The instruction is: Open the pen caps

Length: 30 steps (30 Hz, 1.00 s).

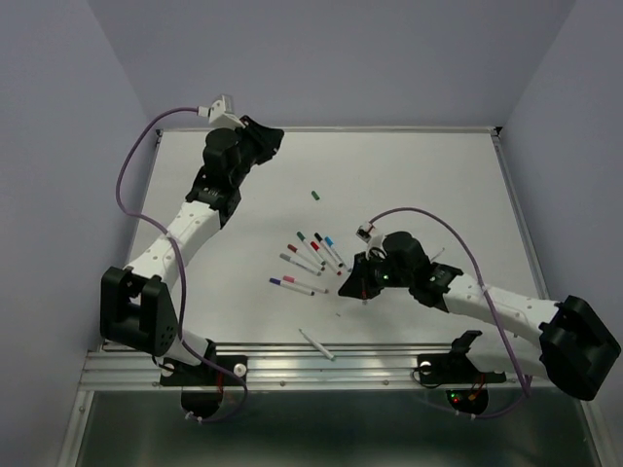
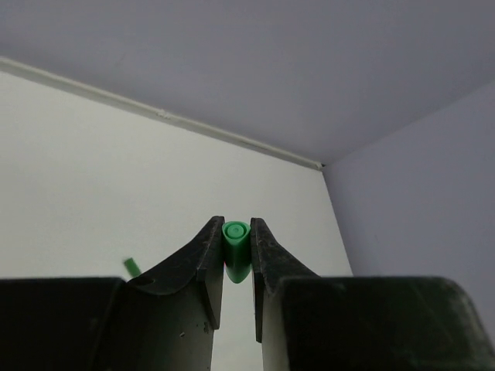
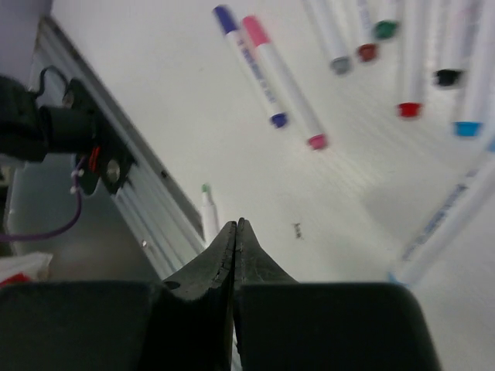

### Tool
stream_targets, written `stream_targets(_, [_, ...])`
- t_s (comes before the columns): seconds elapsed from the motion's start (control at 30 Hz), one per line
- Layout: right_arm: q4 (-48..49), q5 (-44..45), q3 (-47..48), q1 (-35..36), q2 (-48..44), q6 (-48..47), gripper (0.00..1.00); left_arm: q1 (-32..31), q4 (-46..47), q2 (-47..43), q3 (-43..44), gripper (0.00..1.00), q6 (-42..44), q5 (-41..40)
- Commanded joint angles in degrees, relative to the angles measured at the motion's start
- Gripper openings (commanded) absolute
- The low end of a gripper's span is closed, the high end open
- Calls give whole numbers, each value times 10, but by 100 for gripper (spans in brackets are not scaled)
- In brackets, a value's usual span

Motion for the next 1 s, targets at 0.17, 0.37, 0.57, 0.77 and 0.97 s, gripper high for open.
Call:
stream_targets(0.17, [-120, 45, 91, -51, 5, -102, 1, 1, -131, 13, -74, 0, 32, -23])
stream_targets(0.37, [-166, 113, 127, 16, 50, -152, 3, 1, -186, 91, -73, 0, 23, 5])
stream_targets(0.57, [-155, 182, 155, 147, 107, -157, 10, -7, -217, 176, -25, 3, 18, 6])
stream_targets(0.77, [-182, 249, 195, 235, 179, -169, 24, -10, -239, 217, 7, 11, 12, -21])
stream_targets(0.97, [-181, 270, 228, 290, 238, -168, 38, -17, -243, 226, 7, 69, 9, -27])
